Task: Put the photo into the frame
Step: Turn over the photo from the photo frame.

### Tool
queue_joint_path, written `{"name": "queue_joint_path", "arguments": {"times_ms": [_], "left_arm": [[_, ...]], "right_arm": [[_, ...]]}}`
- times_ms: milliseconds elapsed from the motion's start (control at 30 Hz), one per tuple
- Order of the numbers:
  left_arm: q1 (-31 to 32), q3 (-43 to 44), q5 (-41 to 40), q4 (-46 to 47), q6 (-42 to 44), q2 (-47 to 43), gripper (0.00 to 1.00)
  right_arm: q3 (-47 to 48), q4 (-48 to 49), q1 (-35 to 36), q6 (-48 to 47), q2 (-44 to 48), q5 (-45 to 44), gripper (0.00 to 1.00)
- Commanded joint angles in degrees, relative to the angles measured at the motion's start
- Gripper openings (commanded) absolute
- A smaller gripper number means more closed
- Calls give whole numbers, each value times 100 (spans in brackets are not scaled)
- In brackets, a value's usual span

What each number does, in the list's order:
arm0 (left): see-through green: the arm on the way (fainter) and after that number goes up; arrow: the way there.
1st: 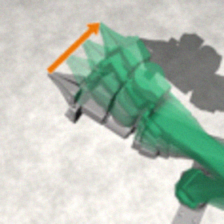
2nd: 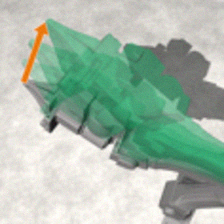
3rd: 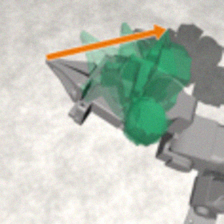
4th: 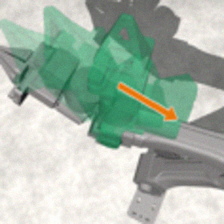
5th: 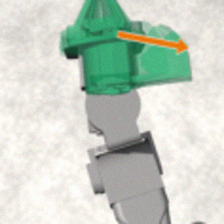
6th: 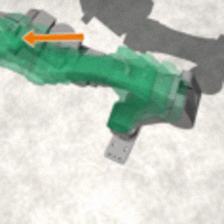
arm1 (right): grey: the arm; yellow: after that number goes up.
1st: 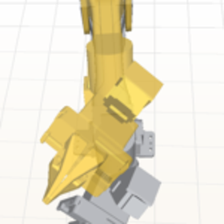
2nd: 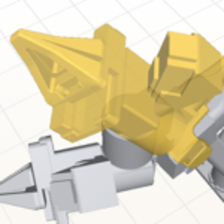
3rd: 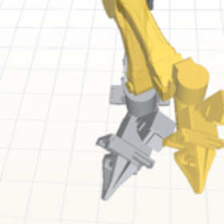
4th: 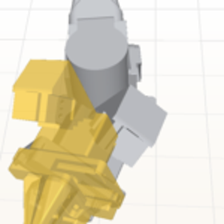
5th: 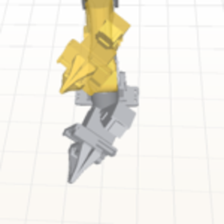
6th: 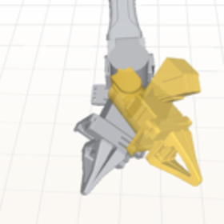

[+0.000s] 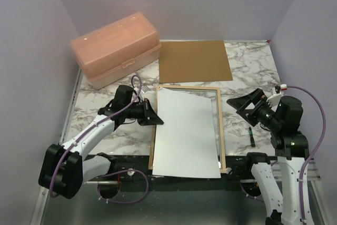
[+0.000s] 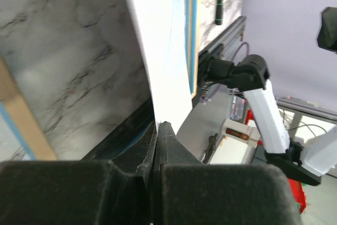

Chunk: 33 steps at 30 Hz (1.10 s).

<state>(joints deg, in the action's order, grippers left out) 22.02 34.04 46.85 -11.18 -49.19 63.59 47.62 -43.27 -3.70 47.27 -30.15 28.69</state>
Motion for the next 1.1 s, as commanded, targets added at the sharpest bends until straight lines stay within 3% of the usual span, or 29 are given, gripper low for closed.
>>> {"name": "queue_joint_path", "arguments": {"times_ms": [0, 467, 767, 1067], "left_arm": [[-48, 510, -531, -1051, 914, 180, 0], [-61, 933, -1967, -2397, 1570, 482, 0], [-57, 1033, -2451, -2406, 1636, 594, 0], [-59, 1324, -2239, -2090, 1620, 1135, 0]], "right_arm": [[-111, -170, 20, -192, 12, -179, 100], [-731, 123, 20, -206, 13, -24, 100], [-839, 44, 26, -311, 18, 6, 100], [-1139, -371, 22, -523, 162, -19, 100]]}}
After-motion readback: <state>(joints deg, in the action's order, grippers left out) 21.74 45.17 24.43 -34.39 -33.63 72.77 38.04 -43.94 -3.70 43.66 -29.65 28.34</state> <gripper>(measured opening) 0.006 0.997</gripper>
